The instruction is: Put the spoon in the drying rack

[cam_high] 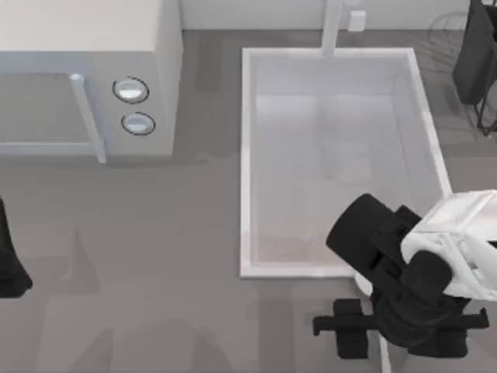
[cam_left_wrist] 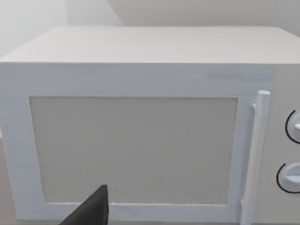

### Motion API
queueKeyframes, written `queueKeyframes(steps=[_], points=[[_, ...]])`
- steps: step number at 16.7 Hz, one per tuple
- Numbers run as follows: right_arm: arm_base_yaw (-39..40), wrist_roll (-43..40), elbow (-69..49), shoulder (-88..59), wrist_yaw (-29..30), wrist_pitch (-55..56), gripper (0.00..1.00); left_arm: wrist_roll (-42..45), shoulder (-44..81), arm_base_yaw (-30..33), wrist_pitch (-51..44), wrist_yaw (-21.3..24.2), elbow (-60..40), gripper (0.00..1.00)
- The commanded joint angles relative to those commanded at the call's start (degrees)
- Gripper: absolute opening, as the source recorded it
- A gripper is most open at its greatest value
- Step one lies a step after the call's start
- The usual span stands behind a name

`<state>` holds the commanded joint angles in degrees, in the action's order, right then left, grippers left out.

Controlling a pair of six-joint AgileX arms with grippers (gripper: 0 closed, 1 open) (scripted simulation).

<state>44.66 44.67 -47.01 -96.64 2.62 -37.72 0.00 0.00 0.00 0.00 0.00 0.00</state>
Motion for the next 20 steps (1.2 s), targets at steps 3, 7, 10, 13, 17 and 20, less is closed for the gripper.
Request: queueKeyframes(steps=[3,7,10,13,17,20], points=[[0.18,0.23,-3.93,0.47,0.07,-3.98,0.00,0.00,0.00,0.00,0.00,0.00,0.00,1.00],[0.16,0.42,-14.94,2.49,0.12,-17.79,0.00,0.00,0.00,0.00,0.00,0.00,0.00,1.00],[0.04,0.19,-24.38,4.73,0.08,-31.68,0.00,0.00,0.00,0.00,0.00,0.00,0.00,1.00],[-0.22,-0.25,-32.66,7.30,0.01,-41.99,0.00,0.00,0.00,0.00,0.00,0.00,0.00,1.00],[-0.57,-0.72,-37.70,9.50,-0.04,-47.17,0.00,0.00,0.00,0.00,0.00,0.00,0.00,1.00],[-0.57,-0.72,-37.70,9.50,-0.04,-47.17,0.00,0.00,0.00,0.00,0.00,0.00,0.00,1.00]])
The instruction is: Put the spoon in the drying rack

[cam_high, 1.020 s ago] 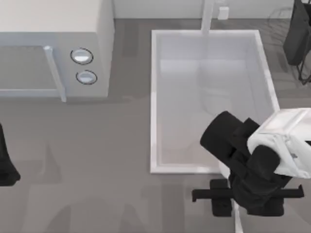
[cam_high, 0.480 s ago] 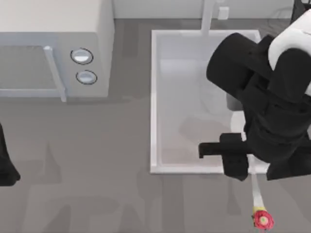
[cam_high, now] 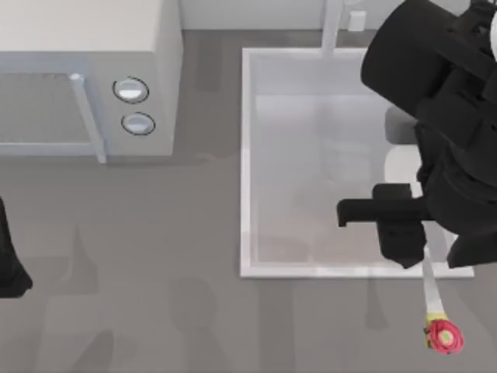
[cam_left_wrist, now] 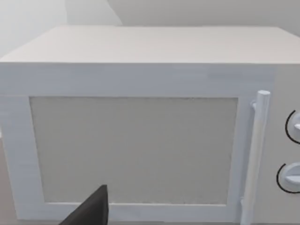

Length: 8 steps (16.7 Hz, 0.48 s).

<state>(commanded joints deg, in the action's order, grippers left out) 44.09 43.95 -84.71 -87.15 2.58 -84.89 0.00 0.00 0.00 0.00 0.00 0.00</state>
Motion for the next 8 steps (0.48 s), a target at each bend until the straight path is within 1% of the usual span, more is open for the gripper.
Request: queueKeyframes(steps=[2,4,6,8], points=[[0.19,0.07,0.16,-0.17,-0.05,0.22,0.00,0.00,0.00,0.00,0.00,0.00,0.00,1.00],[-1.59,-0.96,0.29,0.51,-1.02,2.03,0.00,0.00,0.00,0.00,0.00,0.00,0.00,1.00],[-5.59,-3.16,0.75,1.99,-3.11,5.96,0.00,0.00,0.00,0.00,0.00,0.00,0.00,1.00],[-11.59,-6.32,1.70,4.05,-6.09,11.49,0.00,0.00,0.00,0.00,0.00,0.00,0.00,1.00]])
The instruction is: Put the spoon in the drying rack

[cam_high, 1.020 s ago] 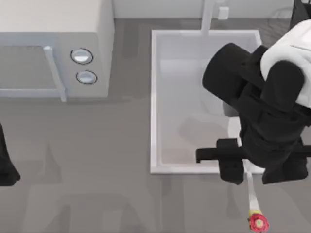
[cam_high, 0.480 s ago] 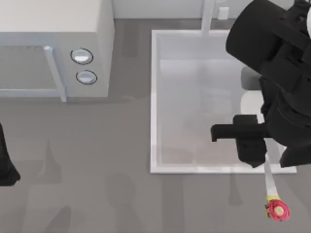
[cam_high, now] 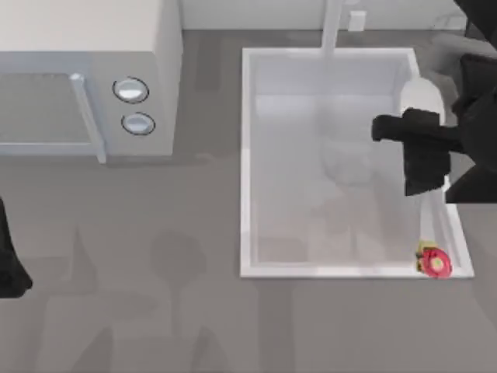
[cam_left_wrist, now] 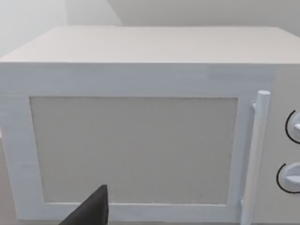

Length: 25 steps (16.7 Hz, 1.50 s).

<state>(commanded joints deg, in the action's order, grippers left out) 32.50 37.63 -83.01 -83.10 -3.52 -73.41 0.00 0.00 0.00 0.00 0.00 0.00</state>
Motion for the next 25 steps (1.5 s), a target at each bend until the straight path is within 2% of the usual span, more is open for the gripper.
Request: queueKeyframes(steps=[3,11,14,18,25], points=[[-12.31,-6.22,2.44,3.82,-5.65,10.88,0.00,0.00,0.00,0.00,0.00,0.00,0.00,1.00],[-51.46,-26.63,12.08,17.66,-22.80,47.48,0.00,0.00,0.00,0.00,0.00,0.00,0.00,1.00],[-62.32,-32.72,15.13,22.72,-28.12,58.42,0.00,0.00,0.00,0.00,0.00,0.00,0.00,1.00],[-68.65,-36.61,17.27,26.32,-31.70,64.84,0.00,0.00,0.00,0.00,0.00,0.00,0.00,1.00],[-67.67,-36.52,17.18,24.15,-31.20,66.89,0.00,0.00,0.00,0.00,0.00,0.00,0.00,1.00]])
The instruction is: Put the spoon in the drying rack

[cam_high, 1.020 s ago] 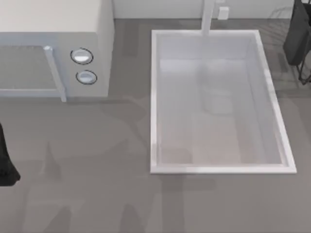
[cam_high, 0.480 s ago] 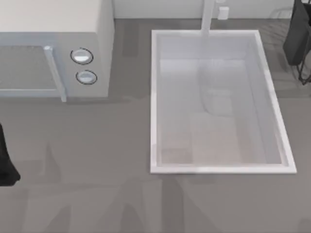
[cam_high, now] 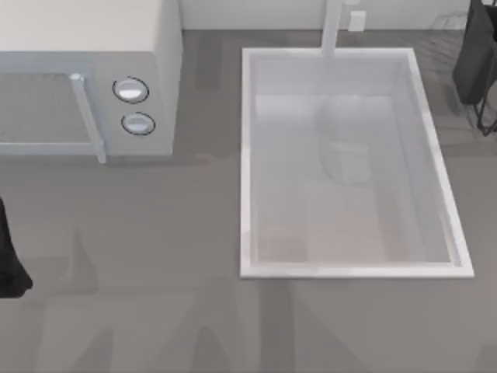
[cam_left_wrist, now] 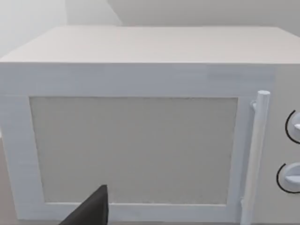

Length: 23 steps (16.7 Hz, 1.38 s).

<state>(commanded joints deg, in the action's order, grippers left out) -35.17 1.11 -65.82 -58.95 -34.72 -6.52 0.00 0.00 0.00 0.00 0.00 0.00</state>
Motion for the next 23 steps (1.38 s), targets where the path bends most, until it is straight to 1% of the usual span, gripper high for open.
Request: queueKeyframes(steps=[4,11,14,17,21,23], points=[[3.57,0.03,0.95,-10.12,2.98,10.68,0.00,0.00,0.00,0.00,0.00,0.00,0.00,1.00],[12.40,-0.40,6.10,-33.60,12.97,40.56,0.00,0.00,0.00,0.00,0.00,0.00,0.00,1.00],[15.82,-0.33,8.49,-40.69,16.83,49.76,0.00,0.00,0.00,0.00,0.00,0.00,0.00,1.00],[17.54,-0.19,9.72,-43.92,18.78,53.57,0.00,0.00,0.00,0.00,0.00,0.00,0.00,1.00],[17.59,-0.19,9.75,-44.01,18.84,53.68,0.00,0.00,0.00,0.00,0.00,0.00,0.00,1.00],[17.59,-0.19,9.75,-44.01,18.84,53.68,0.15,0.00,0.00,0.00,0.00,0.00,0.00,1.00]])
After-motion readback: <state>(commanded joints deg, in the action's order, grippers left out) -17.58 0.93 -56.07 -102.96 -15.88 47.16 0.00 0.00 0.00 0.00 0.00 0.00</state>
